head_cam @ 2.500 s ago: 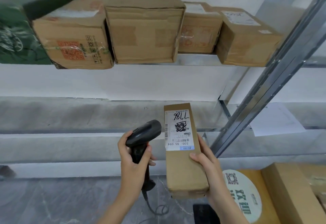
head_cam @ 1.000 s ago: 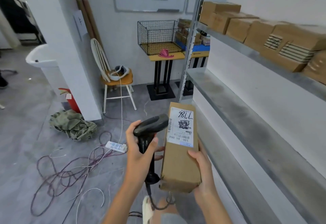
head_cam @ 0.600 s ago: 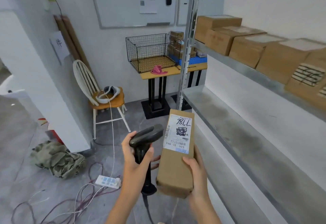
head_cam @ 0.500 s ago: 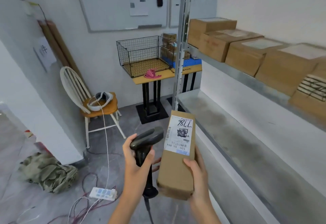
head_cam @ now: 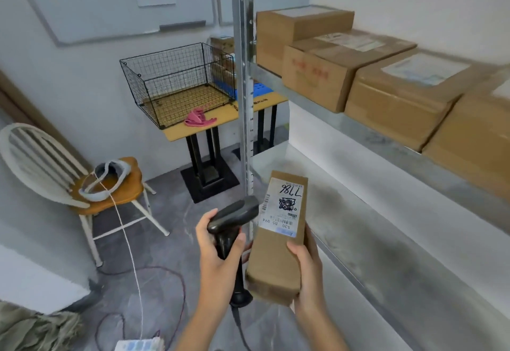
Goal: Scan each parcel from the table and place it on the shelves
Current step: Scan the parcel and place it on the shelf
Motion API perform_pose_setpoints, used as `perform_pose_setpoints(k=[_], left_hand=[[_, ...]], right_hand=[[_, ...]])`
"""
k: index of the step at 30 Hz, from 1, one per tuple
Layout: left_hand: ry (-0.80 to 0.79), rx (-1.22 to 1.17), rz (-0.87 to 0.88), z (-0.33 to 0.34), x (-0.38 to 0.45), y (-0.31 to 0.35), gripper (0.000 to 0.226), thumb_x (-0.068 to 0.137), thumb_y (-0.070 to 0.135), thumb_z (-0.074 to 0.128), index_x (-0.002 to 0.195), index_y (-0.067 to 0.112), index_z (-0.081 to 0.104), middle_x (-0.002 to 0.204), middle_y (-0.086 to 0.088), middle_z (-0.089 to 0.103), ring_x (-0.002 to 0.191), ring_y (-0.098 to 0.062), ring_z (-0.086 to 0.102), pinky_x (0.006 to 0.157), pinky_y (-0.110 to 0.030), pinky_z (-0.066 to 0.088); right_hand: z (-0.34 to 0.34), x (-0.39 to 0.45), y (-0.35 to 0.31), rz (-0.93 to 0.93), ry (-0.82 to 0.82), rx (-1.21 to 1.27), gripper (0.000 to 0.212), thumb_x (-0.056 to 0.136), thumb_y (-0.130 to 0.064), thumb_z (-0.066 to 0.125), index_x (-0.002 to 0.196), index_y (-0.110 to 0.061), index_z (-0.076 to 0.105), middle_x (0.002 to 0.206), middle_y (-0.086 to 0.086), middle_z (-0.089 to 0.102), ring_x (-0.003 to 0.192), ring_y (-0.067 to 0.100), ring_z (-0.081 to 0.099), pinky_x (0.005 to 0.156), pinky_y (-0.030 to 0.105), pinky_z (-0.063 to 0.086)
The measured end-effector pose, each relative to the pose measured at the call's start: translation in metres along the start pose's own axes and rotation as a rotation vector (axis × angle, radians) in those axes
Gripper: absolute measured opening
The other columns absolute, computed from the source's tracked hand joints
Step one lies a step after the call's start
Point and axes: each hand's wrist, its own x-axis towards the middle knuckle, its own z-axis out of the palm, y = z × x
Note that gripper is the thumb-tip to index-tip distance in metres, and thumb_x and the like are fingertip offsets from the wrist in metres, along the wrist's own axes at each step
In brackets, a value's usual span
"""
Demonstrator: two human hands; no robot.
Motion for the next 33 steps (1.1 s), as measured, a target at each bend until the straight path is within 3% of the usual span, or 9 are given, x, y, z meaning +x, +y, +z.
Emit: perform_pose_setpoints(k=[3,7,10,14,18,24,26,29,33], left_hand=[[-0.053,0.005,-0.035,0.009,0.04,-0.017,0.057,0.096,-0.001,0.063,0.13,0.04,0.042,0.11,0.033,0.06,0.105,-0.001,0.067,0.074,-0.016,0.057],[-0.09,0.017,-0.031,0.022,0.1,-0.041,0.058,0.096,0.0,0.064,0.128,0.044,0.042,0.109,0.039,0.056,0.107,0.007,0.062,0.077,-0.01,0.053],[-0.134,0.023,-0.022,0.03,0.158,-0.066,0.058,0.094,-0.005,0.064,0.128,0.037,0.042,0.111,0.038,0.056,0.108,0.008,0.061,0.08,-0.009,0.052],[-0.213,0.06,-0.064,0.036,0.229,-0.095,0.058,0.095,-0.003,0.064,0.133,0.034,0.04,0.115,0.033,0.057,0.111,-0.001,0.061,0.092,-0.03,0.055],[-0.222,0.07,-0.095,0.04,0.279,-0.117,0.062,0.095,0.006,0.066,0.128,0.052,0.041,0.116,0.03,0.057,0.11,-0.002,0.061,0.091,-0.017,0.05],[-0.2,0.102,-0.187,0.04,0.314,-0.145,0.065,0.096,0.004,0.065,0.122,0.058,0.041,0.107,0.031,0.058,0.091,0.001,0.062,0.081,-0.015,0.05],[-0.199,0.118,-0.22,0.04,0.322,-0.155,0.061,0.096,0.006,0.066,0.121,0.054,0.04,0.11,0.016,0.06,0.09,-0.002,0.062,0.08,-0.017,0.05],[-0.22,0.127,-0.248,0.041,0.332,-0.165,0.061,0.095,0.008,0.068,0.12,0.057,0.04,0.107,0.01,0.061,0.087,-0.005,0.062,0.078,-0.018,0.05],[-0.266,0.114,-0.238,0.043,0.34,-0.166,0.064,0.095,0.009,0.069,0.116,0.063,0.043,0.108,0.019,0.06,0.093,-0.002,0.063,0.08,-0.012,0.049]], right_hand=[[0.009,0.034,0.004,-0.009,0.053,0.029,0.05,0.071,-0.03,0.07,0.118,-0.046,0.067,0.119,-0.002,0.073,0.102,0.024,0.073,0.074,0.039,0.061],[0.023,0.087,0.012,0.014,0.112,0.032,0.063,0.072,-0.035,0.069,0.134,-0.039,0.058,0.126,0.002,0.07,0.112,0.032,0.068,0.095,0.059,0.055],[0.04,0.142,0.022,0.009,0.177,-0.013,0.062,0.074,-0.036,0.069,0.135,-0.041,0.056,0.123,-0.002,0.071,0.108,0.025,0.071,0.089,0.051,0.059],[0.07,0.212,0.037,0.047,0.289,-0.009,0.062,0.075,-0.039,0.068,0.134,-0.043,0.052,0.127,0.0,0.068,0.11,0.027,0.068,0.092,0.052,0.058],[0.089,0.277,0.053,0.07,0.373,0.06,0.061,0.092,-0.024,0.066,0.147,-0.039,0.043,0.135,0.004,0.065,0.116,0.032,0.065,0.099,0.058,0.052],[0.11,0.336,0.067,0.039,0.519,0.009,0.057,0.103,-0.021,0.055,0.154,-0.031,0.034,0.138,-0.002,0.058,0.097,0.004,0.07,0.065,0.017,0.057],[0.119,0.346,0.071,0.018,0.559,-0.053,0.056,0.104,-0.024,0.053,0.156,-0.025,0.031,0.143,0.001,0.054,0.109,0.009,0.066,0.075,0.021,0.059],[0.134,0.358,0.077,-0.009,0.606,-0.161,0.054,0.108,-0.023,0.045,0.159,-0.022,0.025,0.152,0.003,0.049,0.131,0.021,0.055,0.108,0.046,0.049],[0.141,0.371,0.079,-0.008,0.674,-0.246,0.052,0.11,-0.023,0.036,0.16,-0.021,0.022,0.156,0.005,0.042,0.137,0.024,0.048,0.113,0.049,0.042]])
